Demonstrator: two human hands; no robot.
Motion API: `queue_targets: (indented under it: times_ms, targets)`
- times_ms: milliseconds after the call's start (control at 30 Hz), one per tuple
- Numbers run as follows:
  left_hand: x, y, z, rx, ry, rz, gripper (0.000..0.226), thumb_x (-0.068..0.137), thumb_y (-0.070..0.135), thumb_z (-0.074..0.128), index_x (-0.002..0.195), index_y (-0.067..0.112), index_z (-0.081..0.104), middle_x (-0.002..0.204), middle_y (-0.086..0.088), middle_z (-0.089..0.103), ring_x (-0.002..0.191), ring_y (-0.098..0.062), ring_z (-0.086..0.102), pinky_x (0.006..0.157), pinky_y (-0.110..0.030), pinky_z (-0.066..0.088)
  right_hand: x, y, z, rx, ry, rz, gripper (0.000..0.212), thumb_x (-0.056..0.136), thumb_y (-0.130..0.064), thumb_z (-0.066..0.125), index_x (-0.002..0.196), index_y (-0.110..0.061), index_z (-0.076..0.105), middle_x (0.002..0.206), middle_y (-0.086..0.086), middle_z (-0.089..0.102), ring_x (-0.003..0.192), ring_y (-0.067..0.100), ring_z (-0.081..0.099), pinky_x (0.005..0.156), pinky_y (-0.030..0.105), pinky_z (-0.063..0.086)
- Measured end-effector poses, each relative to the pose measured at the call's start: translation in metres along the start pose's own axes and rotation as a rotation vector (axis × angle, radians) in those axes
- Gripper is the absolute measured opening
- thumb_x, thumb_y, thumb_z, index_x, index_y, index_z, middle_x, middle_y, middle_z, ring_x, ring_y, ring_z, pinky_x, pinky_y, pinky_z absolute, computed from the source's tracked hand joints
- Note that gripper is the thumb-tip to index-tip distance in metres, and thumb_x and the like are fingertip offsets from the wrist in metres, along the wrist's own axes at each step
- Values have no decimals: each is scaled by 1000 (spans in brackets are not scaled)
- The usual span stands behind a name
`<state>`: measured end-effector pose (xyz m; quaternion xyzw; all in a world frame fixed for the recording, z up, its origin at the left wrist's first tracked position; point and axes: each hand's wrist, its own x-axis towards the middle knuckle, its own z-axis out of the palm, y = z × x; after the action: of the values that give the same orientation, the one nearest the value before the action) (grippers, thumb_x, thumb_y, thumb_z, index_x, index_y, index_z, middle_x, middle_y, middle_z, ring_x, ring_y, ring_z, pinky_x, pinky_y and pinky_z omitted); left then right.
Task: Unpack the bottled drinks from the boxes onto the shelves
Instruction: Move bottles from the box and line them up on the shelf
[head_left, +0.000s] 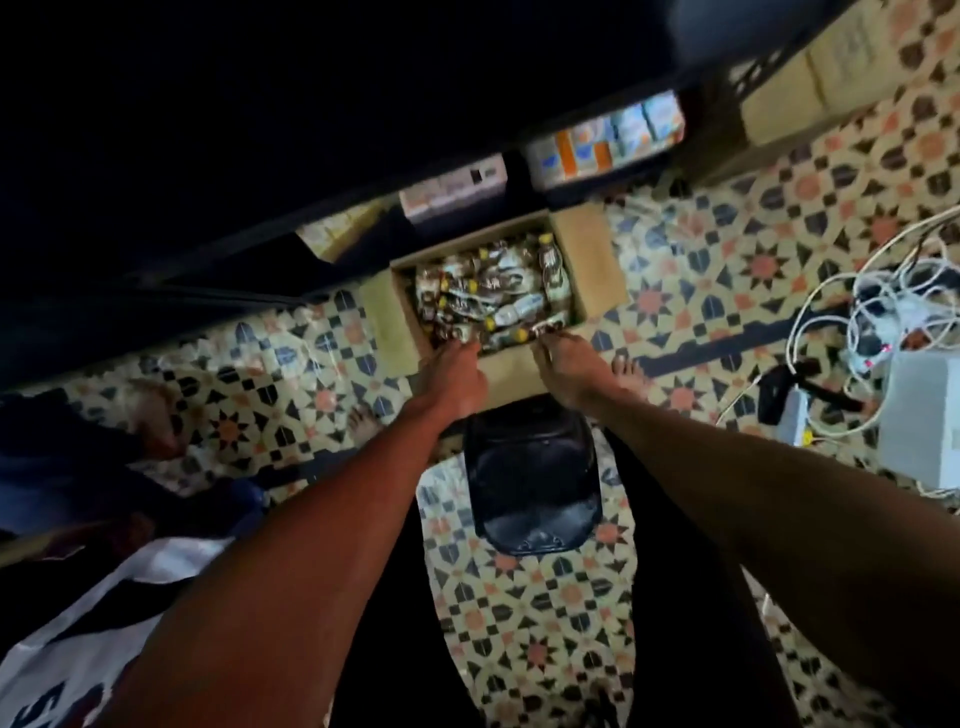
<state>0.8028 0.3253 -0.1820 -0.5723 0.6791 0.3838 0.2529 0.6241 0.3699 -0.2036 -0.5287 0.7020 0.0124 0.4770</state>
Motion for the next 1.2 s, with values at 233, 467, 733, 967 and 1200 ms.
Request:
queue_targets:
  times_ms: [233,467,733,967,1200]
  targets:
    - [101,-9,64,-33,-44,-18,50,99,21,48,147,14,42,145,-16,47,131,-34,45,104,-41,42,87,65,30,-1,-63,35,30,103,-19,41,114,-6,67,113,21,69,99,35,64,74,29,41]
    - [189,-23,108,-85,-27,-33,39,96,23,52,134,16,49,135,-11,50,124,-33,51,103,-47,43,159,114,49,-35,-71,91,27,99,-9,46,113,-7,69,108,16,70,93,30,67,82,38,58]
    - [273,-35,144,-165,10,-144,51,96,31,60,139,8,47,138,-18,52,126,-37,50,101,-45,46,219,143,84,83,-49,80,23,95,-11,57,114,-16,69,108,10,68,89,22,67,79,35,58]
    - [303,-41,167,-254,45,-173,43,92,27,70,127,3,61,137,-18,53,126,-32,51,104,-35,41,236,153,96,84,18,71,25,99,-14,52,119,-14,67,111,12,70,98,27,67,86,38,57]
    - [289,-49,135,-517,90,-19,31,98,29,61,125,17,53,117,-6,62,99,-20,61,81,-33,50,246,136,107,-77,-26,10,69,89,-25,71,151,-23,41,150,15,39,139,35,38,112,50,40]
